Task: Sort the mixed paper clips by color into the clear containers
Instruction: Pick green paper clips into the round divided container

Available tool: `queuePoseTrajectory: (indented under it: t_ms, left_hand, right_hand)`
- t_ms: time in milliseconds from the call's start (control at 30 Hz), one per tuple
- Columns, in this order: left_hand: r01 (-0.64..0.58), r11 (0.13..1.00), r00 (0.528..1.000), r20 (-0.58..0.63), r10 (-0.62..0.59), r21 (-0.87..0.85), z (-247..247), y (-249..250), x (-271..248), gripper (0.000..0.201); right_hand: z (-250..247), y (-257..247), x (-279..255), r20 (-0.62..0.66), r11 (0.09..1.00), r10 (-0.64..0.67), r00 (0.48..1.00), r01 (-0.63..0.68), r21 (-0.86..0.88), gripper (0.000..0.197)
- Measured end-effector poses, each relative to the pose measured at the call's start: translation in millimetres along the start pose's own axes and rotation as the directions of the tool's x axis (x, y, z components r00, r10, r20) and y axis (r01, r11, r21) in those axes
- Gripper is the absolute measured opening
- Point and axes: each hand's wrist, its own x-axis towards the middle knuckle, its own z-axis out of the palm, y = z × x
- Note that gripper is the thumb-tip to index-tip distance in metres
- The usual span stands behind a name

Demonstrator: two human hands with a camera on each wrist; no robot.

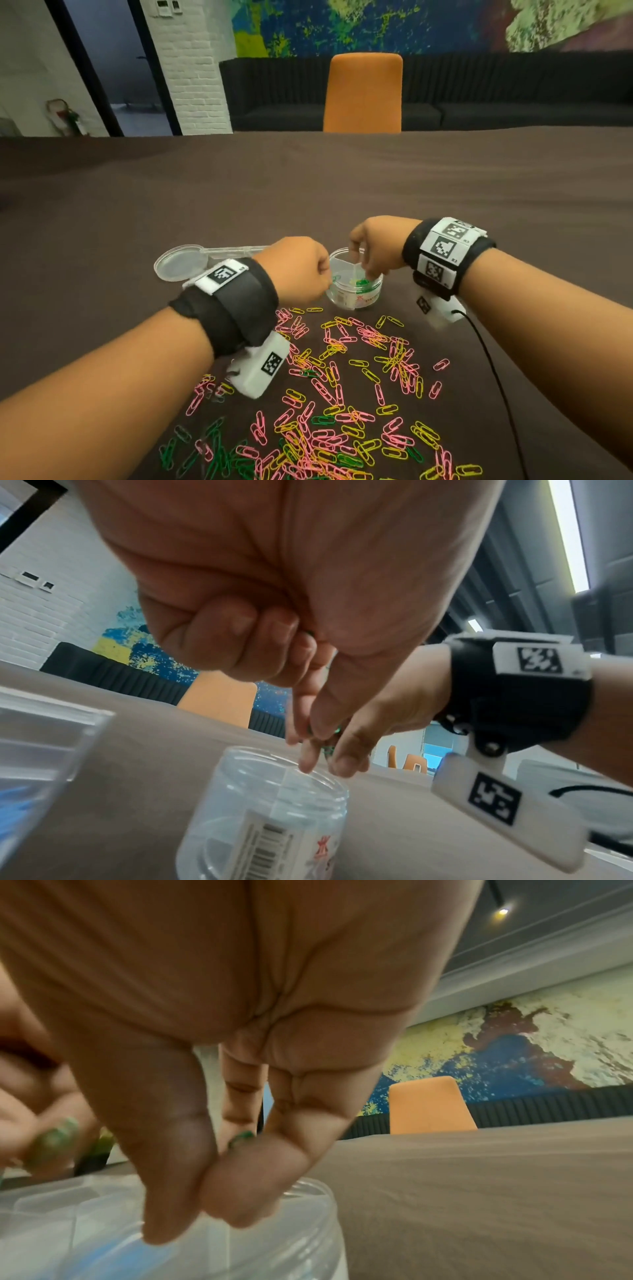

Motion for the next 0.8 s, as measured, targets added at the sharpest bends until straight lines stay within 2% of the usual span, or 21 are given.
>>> queuePoseTrajectory:
  t_ms: [67, 233, 300, 400, 533, 700, 800]
  left_hand:
    - [-0.020, 1.000, 1.000, 0.001, 0.020, 0.010, 1, 11, 19, 0.015]
    - [-0.036, 0.999, 0.998, 0.061, 0.035, 0.015, 11, 37, 52, 0.014]
    - [0.010, 0.997, 0.997, 0.074, -0.004, -0.070, 14, 41, 56, 0.023]
    - [0.089, 0.965, 0.993, 0.097, -0.067, -0.248, 17, 43, 58, 0.025]
    - [0.131, 0.948, 0.988, 0.122, -0.099, -0.290, 18, 43, 60, 0.029]
    - [0.143, 0.877, 0.979, 0.196, -0.057, -0.458, 10, 39, 56, 0.027]
    - [0.091, 0.843, 0.986, 0.166, -0.002, -0.531, -5, 29, 36, 0.036]
  right_hand:
    - [-4, 1, -2, 0.006, 0.999, 0.007, 1.000, -0.007, 0.046, 0.031]
    - [-13, 13, -8, -0.084, 0.994, 0.024, 0.996, -0.015, 0.106, 0.037]
    - [-12, 17, -10, -0.097, 0.987, 0.032, 0.995, -0.016, 0.163, 0.040]
    - [-9, 21, -12, -0.104, 0.980, 0.027, 0.994, -0.006, 0.198, 0.044]
    - [-1, 21, -10, -0.118, 0.980, 0.025, 0.993, 0.000, 0.201, 0.040]
    - [3, 28, -26, -0.240, 0.963, 0.014, 0.971, 0.052, 0.264, 0.030]
    - [17, 31, -55, -0.226, 0.976, -0.016, 0.974, 0.064, 0.206, 0.029]
